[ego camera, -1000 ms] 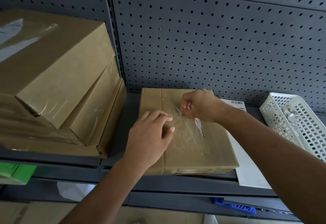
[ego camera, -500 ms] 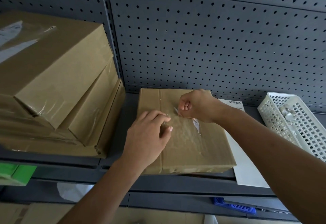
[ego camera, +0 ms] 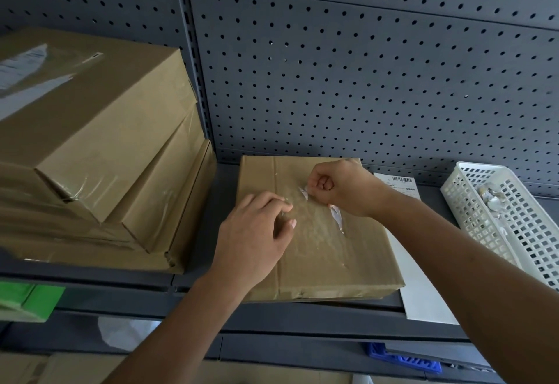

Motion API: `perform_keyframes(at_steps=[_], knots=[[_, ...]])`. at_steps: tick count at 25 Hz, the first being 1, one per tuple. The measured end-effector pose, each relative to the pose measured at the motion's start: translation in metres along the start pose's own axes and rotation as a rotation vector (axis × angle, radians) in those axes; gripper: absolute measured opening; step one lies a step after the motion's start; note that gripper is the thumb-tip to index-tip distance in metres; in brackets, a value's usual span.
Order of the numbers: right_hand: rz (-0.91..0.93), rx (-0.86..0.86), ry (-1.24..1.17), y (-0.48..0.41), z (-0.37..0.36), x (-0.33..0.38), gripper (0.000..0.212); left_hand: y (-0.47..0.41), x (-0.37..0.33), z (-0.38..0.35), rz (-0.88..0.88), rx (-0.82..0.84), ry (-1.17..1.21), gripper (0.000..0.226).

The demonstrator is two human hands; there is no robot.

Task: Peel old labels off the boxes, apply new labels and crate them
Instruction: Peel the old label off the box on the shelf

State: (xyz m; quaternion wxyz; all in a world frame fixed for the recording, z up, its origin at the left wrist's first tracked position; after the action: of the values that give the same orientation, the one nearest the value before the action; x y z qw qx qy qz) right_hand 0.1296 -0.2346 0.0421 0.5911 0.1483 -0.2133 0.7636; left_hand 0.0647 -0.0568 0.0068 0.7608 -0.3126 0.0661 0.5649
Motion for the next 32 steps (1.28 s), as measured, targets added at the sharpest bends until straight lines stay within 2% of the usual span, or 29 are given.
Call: perform_keyframes(at_steps=[2,5,8,12,19,25,32], knots=[[0.093,0.045,0.025,0.002,-0.001,0.005,0.005,0.000,0.000,0.000,0.004,0.001,-0.005,0.027],[0.248,0.051,0.192,0.002,-0.006,0.016,0.008,0.000,0.001,0.000,0.007,0.003,-0.015,0.027],[0.289,0.068,0.271,0.002,-0.009,0.019,0.010,-0.001,0.000,0.000,0.006,0.010,-0.015,0.028],[0.392,-0.011,0.313,0.005,-0.014,0.024,0.005,-0.001,0.000,0.001,0.008,0.007,-0.013,0.028],[0.257,-0.079,0.099,0.000,-0.003,0.011,0.004,-0.001,0.000,0.001,0.007,0.001,-0.004,0.027],[0.299,0.089,0.226,0.001,-0.010,0.019,0.007,-0.001,0.001,0.000,0.008,0.006,-0.014,0.027],[0.295,0.136,0.298,0.000,-0.019,0.022,0.003,0.000,0.000,0.000,0.007,0.008,-0.026,0.028]])
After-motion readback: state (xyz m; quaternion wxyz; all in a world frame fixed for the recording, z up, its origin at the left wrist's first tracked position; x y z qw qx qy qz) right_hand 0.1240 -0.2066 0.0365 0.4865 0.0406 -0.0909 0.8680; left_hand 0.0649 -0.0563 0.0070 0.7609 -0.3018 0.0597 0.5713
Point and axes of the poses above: each hand's wrist, its own y-axis away from the middle knuckle, its own z-axis out of the back of the hand, x = y × z, the point moved 5 cm from there along -y, towards the middle knuckle, and after that the axes turned 9 degrees about -x, right-handed, at the moved point
